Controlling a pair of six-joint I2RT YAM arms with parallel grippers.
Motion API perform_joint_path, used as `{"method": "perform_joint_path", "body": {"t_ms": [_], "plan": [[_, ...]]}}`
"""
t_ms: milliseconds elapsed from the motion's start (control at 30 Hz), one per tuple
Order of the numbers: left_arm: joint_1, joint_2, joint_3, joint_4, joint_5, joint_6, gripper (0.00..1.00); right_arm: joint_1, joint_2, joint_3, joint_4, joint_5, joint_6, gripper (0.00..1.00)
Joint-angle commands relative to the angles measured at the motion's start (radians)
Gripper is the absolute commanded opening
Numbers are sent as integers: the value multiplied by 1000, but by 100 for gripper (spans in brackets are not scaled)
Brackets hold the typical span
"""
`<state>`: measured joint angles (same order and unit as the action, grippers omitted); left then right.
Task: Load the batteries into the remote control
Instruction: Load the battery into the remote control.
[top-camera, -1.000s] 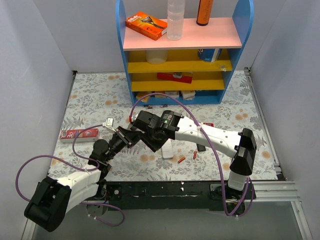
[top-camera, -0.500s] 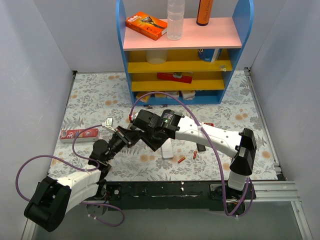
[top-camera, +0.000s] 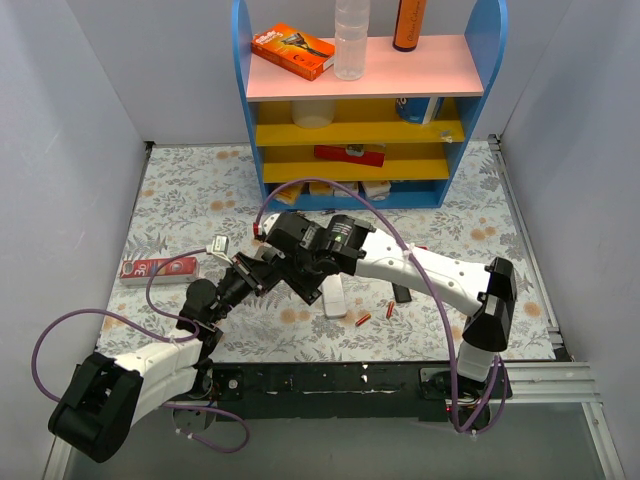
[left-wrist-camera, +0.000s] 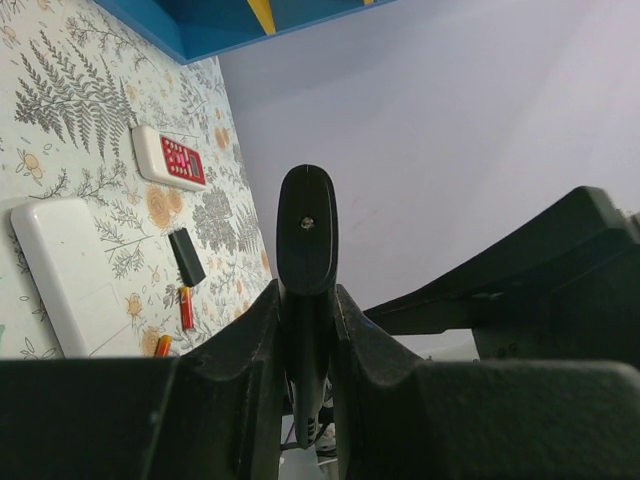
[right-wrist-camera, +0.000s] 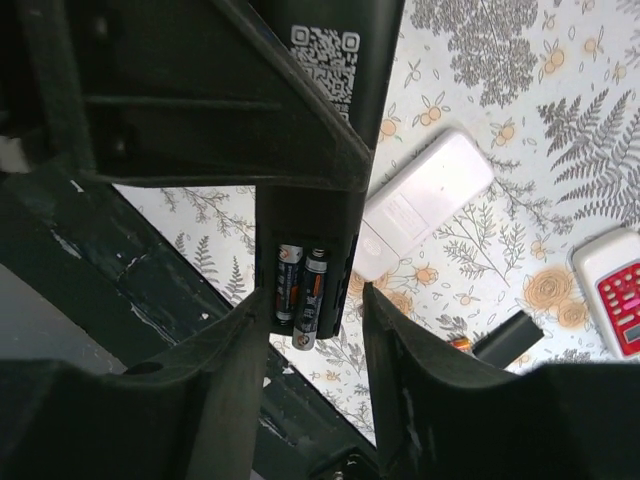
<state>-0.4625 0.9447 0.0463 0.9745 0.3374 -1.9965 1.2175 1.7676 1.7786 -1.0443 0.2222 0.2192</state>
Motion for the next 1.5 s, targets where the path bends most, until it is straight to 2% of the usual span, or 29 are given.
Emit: {"method": "perform_joint_path", "body": {"t_ms": [0,167,300,433,533,733,833,1067,1467], "plan": [[-7,-1,-19,12,31,-125,0,-1,-108,31,108,-62,-89,50],[-5,-33,13,-60,55,-127,0,-6,-218,-53,220,-153,-246,55],[-5,-55,44,-132,89,-124,0,-48,-348,-223,308,-331,-493,54],[-7,-75,70,-197,114,-116,0,-87,-470,-445,426,-498,-662,52],[-5,-92,79,-232,121,-117,0,-111,-542,-524,484,-587,-743,52],[-5,-98,105,-263,143,-130,0,-161,-585,-608,544,-704,-800,49],[-7,-99,115,-264,153,-134,0,-170,-571,-625,560,-747,-813,43],[-5,-107,122,-269,160,-137,0,-173,-519,-631,560,-761,-820,37],[-7,-101,124,-246,167,-157,0,-174,-474,-645,544,-747,-828,35]]}}
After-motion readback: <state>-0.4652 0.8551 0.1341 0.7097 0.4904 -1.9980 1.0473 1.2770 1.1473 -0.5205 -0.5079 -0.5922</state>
